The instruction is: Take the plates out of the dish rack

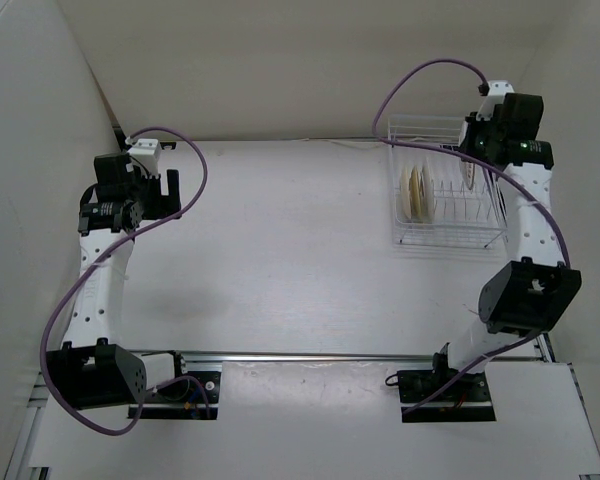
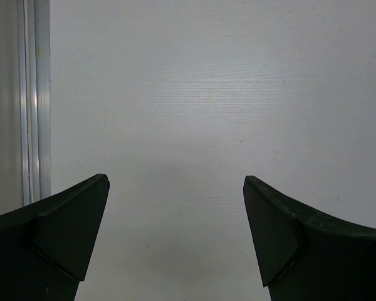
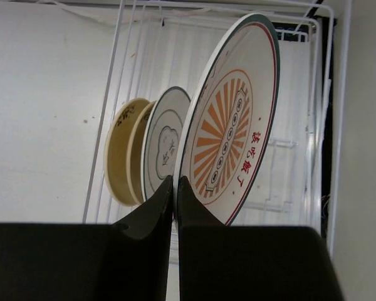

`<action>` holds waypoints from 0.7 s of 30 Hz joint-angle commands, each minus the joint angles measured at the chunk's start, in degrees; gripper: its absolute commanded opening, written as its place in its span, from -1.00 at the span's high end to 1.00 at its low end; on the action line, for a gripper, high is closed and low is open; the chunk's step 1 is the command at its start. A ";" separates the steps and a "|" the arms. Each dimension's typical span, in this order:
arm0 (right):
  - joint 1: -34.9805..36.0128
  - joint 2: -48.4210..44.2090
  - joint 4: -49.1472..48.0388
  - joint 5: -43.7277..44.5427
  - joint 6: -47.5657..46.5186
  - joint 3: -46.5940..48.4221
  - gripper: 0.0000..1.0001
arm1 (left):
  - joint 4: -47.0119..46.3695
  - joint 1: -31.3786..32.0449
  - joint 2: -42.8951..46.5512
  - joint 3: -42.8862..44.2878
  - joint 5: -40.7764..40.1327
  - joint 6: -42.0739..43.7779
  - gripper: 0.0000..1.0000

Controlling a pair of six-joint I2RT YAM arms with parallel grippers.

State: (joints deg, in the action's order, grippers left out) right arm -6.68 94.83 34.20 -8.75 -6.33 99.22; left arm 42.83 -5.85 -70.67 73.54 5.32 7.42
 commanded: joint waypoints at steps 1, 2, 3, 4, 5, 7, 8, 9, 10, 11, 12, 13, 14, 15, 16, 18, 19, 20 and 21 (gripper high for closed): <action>-0.35 -4.47 -4.05 -0.56 -1.22 3.17 1.00 | -0.82 -0.22 2.30 -0.24 0.21 -0.65 -0.99; 0.17 -5.26 -3.44 -0.56 -1.84 3.17 1.00 | -0.82 -0.22 2.30 -0.24 0.21 -0.65 -0.99; 0.17 -5.27 -2.91 -1.08 -2.80 3.17 1.00 | -0.82 -0.22 2.90 -0.24 0.21 -0.65 -0.99; 1.39 -6.40 -2.12 -1.09 -6.38 3.17 1.00 | -0.82 -0.22 2.91 -0.24 0.21 -0.65 -0.99; 3.49 -7.10 -1.59 -1.09 -8.59 3.17 1.00 | -0.82 -0.22 2.91 -0.24 0.82 -0.65 -0.99; 6.22 -9.56 -1.59 0.13 -14.90 -1.12 1.00 | -0.82 -0.22 2.91 0.37 2.32 -0.65 -0.99; 9.28 -10.44 -1.59 0.84 -16.86 -2.53 1.00 | -0.82 -0.22 2.91 0.38 2.32 -0.65 -0.99; 10.79 -11.23 -1.07 2.06 -18.53 -5.32 1.00 | -0.82 -0.22 2.91 0.38 3.02 -0.65 -0.99; 13.77 -12.63 -1.06 2.60 -21.24 -6.57 1.00 | -0.82 -0.22 2.91 1.07 3.03 -0.65 -0.99; 15.19 -13.34 -1.06 2.60 -22.40 -7.80 1.00 | -0.82 -0.22 2.91 1.69 3.72 -0.65 -0.99; 16.59 -13.96 -0.36 2.60 -23.54 -9.99 1.00 | -0.82 -0.22 2.91 1.70 4.34 -0.65 -0.99; 18.00 -15.01 0.16 3.12 -24.51 -11.05 1.00 | -0.21 -0.22 2.91 2.31 4.35 -0.04 -0.99; 20.89 -15.54 0.17 3.91 -26.35 -12.11 1.00 | -0.20 -0.22 2.39 2.92 4.95 -0.04 -0.99; 23.79 -16.42 0.78 4.62 -27.32 -14.30 1.00 | -0.20 -0.22 2.38 2.93 5.74 0.48 -0.99; 25.12 -16.95 0.79 5.23 -29.42 -15.62 1.00 | -0.20 -0.22 2.38 3.45 5.75 0.49 -0.99; 27.85 -18.62 0.79 6.73 -31.72 -19.48 1.00 | 0.33 -0.22 1.77 3.98 7.50 0.49 -0.99; 30.82 -19.15 0.79 7.69 -34.51 -20.81 1.00 | 0.33 -0.22 1.25 3.98 8.12 1.01 -0.99; 32.24 -19.67 -0.08 9.00 -35.67 -23.17 1.00 | 0.85 -0.22 1.24 3.98 9.26 1.02 -0.99; 34.34 -20.55 -1.05 10.76 -36.64 -24.06 1.00 | 0.85 -0.22 0.72 3.98 9.79 1.02 -0.99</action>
State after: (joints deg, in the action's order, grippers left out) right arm 23.77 77.47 36.64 -2.68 -35.77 77.41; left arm 43.31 -5.85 -69.80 75.53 11.14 7.77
